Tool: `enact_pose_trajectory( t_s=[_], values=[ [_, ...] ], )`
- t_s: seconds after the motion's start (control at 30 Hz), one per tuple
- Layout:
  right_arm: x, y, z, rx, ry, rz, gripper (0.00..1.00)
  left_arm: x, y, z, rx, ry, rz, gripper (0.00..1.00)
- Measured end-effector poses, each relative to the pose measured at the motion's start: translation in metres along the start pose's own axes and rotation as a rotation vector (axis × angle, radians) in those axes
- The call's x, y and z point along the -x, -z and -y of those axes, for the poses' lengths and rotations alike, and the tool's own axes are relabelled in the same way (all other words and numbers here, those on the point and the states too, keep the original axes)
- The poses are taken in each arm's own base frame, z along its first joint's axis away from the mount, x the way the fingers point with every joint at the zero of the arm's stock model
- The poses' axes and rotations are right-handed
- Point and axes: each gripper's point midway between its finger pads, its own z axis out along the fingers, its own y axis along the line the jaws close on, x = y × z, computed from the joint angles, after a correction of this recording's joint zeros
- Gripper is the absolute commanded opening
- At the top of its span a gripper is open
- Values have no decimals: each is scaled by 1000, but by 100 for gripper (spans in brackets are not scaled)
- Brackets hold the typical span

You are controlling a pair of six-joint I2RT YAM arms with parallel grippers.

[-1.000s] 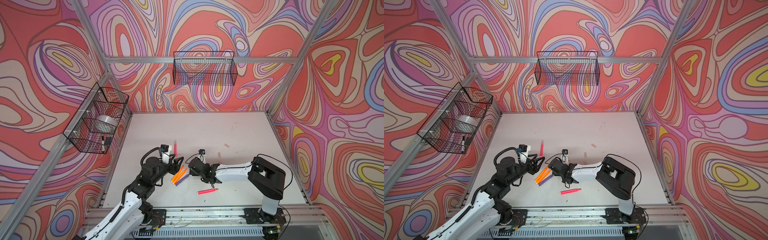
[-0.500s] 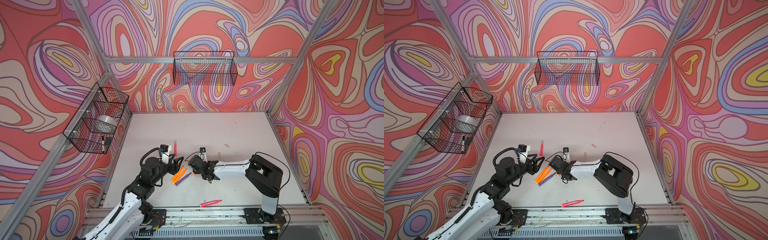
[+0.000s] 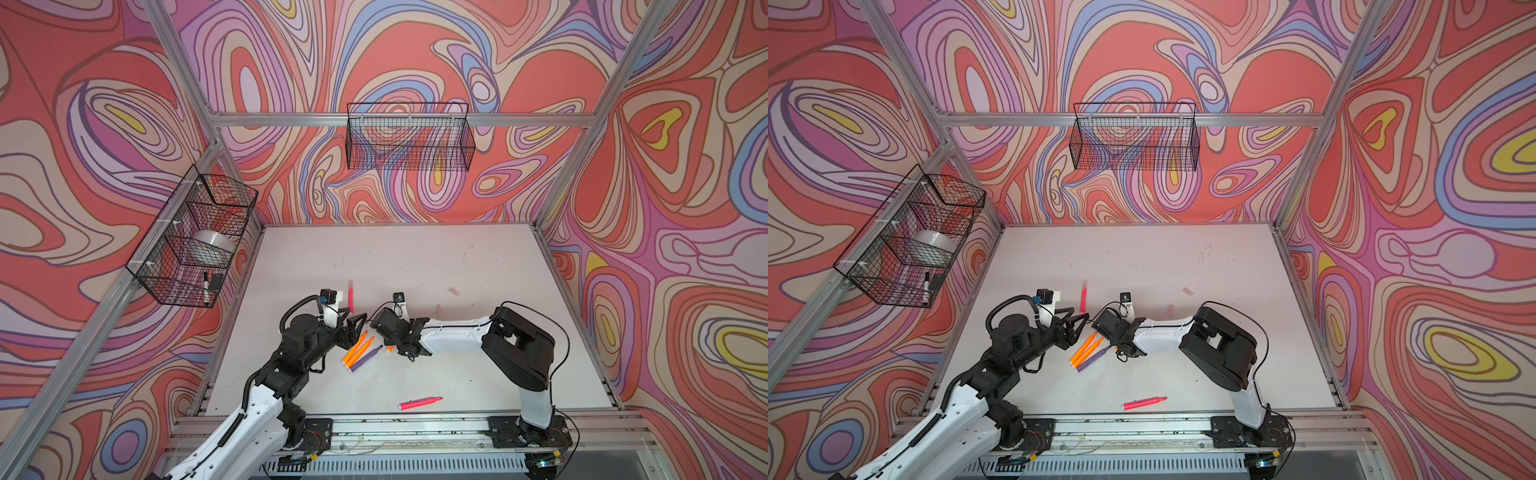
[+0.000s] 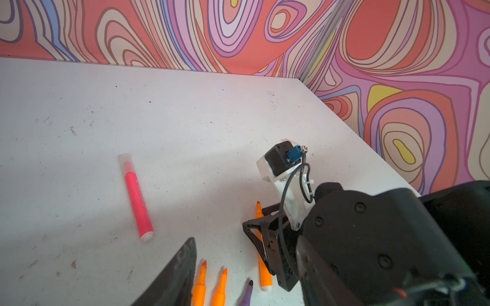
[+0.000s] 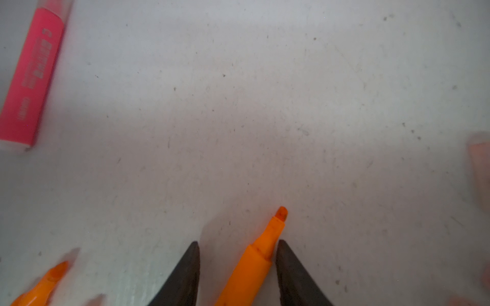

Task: Insert pens into pen caps
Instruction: Pick up a pen at the center of the table.

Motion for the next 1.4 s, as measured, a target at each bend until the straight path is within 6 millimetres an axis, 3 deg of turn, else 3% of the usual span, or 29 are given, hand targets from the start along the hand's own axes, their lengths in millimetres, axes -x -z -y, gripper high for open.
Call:
enact_pose_trajectory(
  t_s=[0.3,0.6,0.9,1.2,1.4],
  values=[
    [0,1,5,-24,30,1,28,0,0,1,-3,0,-1,62],
    [-2,3,9,-41,51,-15,46,-1,0,0,-3,0,-2,62],
    [-8,7,2,15,21,-49,47,-1,-1,0,-2,0,-5,61],
    [-11,9,3,22,7,-62,14,-1,-1,0,-2,1,-5,61],
    [-10,10,7,-2,15,-60,10,-1,-1,0,-2,1,-5,62]
  ],
)
